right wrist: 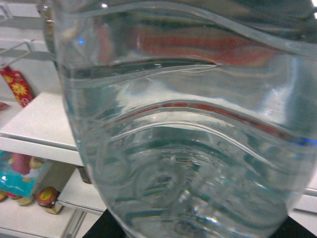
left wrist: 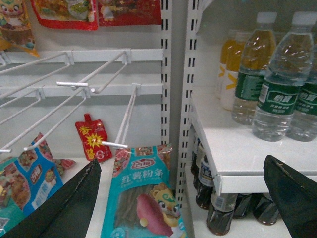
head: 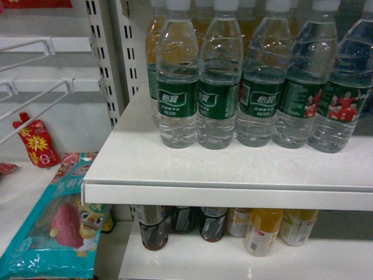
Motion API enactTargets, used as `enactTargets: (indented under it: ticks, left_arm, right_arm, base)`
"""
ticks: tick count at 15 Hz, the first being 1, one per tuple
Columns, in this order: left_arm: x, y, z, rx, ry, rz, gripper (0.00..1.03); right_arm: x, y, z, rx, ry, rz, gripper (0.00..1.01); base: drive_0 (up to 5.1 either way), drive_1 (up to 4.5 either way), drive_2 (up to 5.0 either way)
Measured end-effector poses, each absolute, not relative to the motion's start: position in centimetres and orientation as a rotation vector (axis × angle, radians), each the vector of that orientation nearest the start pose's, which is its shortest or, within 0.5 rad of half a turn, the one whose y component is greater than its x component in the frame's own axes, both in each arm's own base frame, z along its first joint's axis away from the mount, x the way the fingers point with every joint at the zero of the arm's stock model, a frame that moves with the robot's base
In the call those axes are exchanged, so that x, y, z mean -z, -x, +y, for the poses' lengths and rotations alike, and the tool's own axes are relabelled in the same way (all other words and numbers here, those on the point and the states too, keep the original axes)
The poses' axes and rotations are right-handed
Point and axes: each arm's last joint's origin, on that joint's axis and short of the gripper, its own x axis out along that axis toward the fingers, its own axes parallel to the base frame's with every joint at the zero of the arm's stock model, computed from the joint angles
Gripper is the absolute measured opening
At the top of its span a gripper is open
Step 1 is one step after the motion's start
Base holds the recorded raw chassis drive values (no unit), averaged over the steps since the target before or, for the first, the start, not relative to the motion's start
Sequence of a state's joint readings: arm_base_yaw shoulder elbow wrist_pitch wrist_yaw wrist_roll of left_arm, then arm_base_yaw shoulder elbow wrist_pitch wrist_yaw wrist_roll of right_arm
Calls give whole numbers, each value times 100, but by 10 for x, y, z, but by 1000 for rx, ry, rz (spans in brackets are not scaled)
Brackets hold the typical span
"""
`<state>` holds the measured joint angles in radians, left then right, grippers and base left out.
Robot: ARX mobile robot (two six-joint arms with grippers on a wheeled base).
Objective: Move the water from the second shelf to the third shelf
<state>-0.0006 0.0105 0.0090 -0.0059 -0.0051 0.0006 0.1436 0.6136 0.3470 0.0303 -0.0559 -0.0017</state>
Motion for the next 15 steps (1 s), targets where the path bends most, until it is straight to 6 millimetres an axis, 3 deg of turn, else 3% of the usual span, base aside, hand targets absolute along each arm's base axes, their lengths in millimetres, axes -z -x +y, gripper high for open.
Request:
enactTargets:
  ticks: [12, 15]
  left_arm:
    - [-165, -98, 0, -1, -1, 5, 98]
    - [-165, -98, 0, 0, -1, 5, 98]
  right_arm:
    - [-227, -149, 23, -191, 9, 228, 39]
    - [-239, -151, 33, -73, -174, 81, 39]
  base:
    - [0, 0, 0]
    - [0, 0, 0]
